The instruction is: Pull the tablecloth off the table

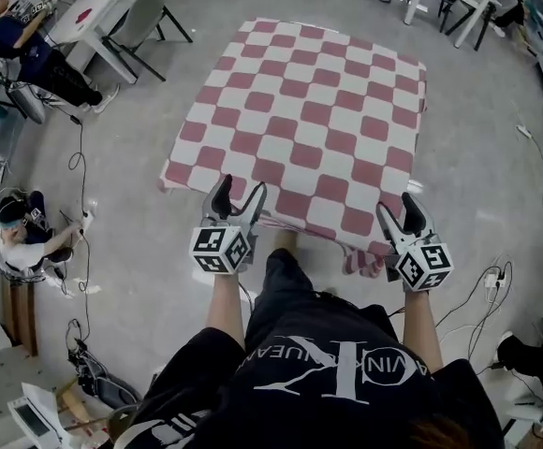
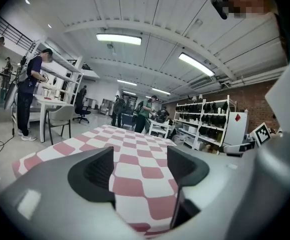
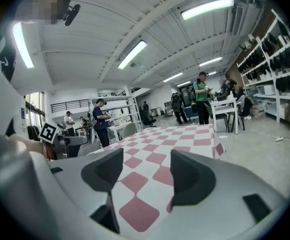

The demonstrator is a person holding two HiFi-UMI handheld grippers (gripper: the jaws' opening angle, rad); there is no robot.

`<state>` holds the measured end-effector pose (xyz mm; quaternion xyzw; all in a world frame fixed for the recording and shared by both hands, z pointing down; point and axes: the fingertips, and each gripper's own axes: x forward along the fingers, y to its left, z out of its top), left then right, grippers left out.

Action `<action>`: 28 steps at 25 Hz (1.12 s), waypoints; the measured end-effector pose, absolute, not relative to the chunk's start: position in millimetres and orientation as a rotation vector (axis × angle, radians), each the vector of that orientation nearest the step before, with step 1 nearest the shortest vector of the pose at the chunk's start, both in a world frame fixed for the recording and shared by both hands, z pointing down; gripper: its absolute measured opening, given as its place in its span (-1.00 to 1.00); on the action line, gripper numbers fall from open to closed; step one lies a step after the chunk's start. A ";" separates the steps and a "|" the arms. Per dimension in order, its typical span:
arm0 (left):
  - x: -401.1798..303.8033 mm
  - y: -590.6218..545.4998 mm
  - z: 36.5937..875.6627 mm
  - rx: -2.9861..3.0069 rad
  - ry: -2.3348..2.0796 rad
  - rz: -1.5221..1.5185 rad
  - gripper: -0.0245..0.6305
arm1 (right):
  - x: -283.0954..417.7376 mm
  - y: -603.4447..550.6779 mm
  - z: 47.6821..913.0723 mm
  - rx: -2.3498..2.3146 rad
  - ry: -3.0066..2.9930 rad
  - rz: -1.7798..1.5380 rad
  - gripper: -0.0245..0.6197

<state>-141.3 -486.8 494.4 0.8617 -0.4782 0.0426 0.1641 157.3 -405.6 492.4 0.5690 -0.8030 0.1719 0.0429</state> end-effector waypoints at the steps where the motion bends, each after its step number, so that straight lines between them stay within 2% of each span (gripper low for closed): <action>1: -142.0 -498.6 495.8 2.461 -1.351 0.132 0.05 | 154.6 -414.5 494.9 1.740 -2.445 0.539 -0.11; 14: -167.9 -607.4 538.9 2.422 -1.167 0.279 0.15 | 136.4 -486.2 529.3 1.857 -2.254 0.744 -0.11; 19: -184.7 -645.4 570.1 2.357 -1.097 0.422 0.17 | 118.1 -514.8 533.8 1.907 -2.218 0.766 -0.11; 23: -191.9 -663.2 603.0 2.282 -1.069 0.554 0.28 | 113.1 -515.0 542.1 1.927 -2.168 0.778 -0.11; 26: -193.9 -667.7 628.3 2.273 -1.099 0.707 0.46 | 120.7 -500.0 554.2 1.926 -2.121 0.807 -0.11; 28: -193.2 -674.9 639.5 2.267 -1.125 0.783 0.48 | 131.9 -493.9 560.9 1.926 -2.096 0.832 -0.11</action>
